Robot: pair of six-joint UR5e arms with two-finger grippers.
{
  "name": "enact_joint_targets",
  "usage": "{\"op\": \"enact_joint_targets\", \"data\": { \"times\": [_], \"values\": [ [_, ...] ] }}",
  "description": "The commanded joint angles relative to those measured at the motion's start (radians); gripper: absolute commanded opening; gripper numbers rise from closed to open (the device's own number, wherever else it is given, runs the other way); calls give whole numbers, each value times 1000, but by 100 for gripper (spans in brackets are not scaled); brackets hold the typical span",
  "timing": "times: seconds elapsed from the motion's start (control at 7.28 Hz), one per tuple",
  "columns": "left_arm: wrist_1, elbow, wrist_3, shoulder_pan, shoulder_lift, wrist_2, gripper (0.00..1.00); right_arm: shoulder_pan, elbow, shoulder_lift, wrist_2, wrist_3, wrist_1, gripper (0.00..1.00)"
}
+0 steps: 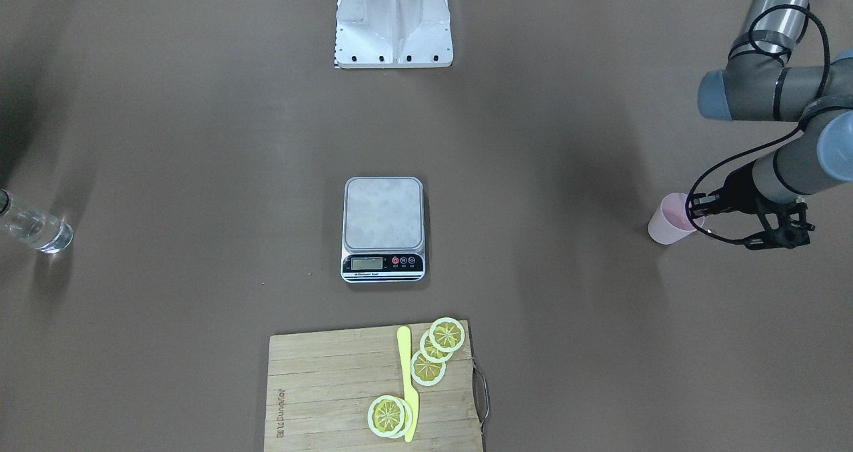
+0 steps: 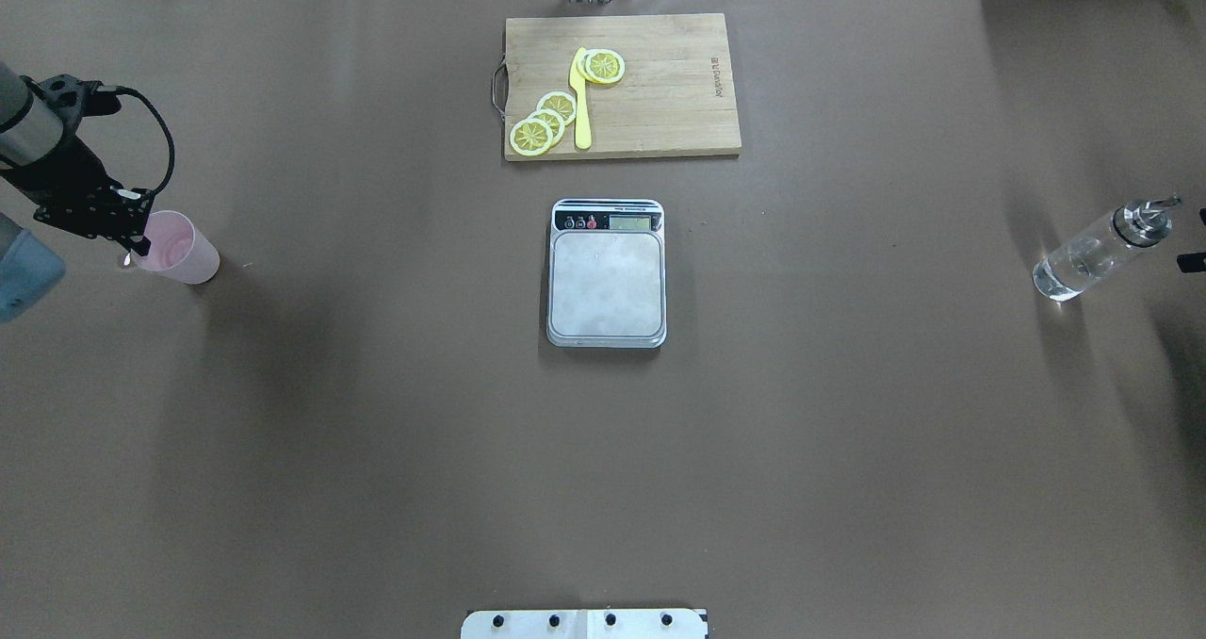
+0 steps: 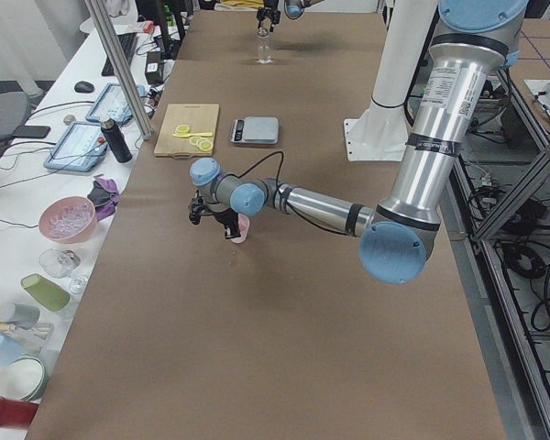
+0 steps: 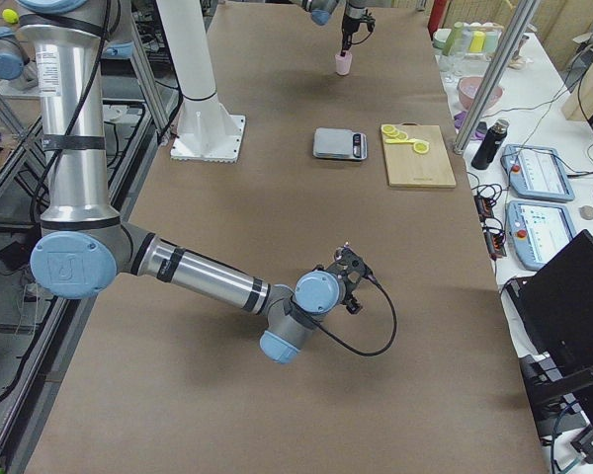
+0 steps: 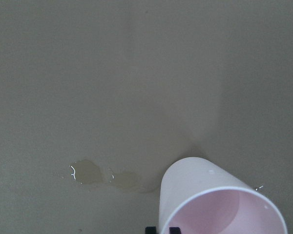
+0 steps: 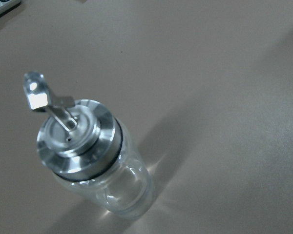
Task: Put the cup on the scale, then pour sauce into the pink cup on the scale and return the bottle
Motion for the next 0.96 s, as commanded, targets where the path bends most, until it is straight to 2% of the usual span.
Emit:
{"op": "enact_joint_targets", "data": {
  "times": [0.0, 0.27, 0.55, 0.82],
  "values": [
    [9, -2, -11, 0, -28, -3, 0, -1, -2, -6, -10, -24, 34, 100],
    [24, -31, -14, -2, -34, -3, 0, -7, -3, -8, -33, -77, 65, 100],
    [235, -90, -11, -2, -119, -3, 0, -27, 2, -6, -70, -115, 109, 100],
    [346, -117, -13, -2, -186, -4, 0, -59, 3, 0, -76, -115, 141, 100]
  ]
}}
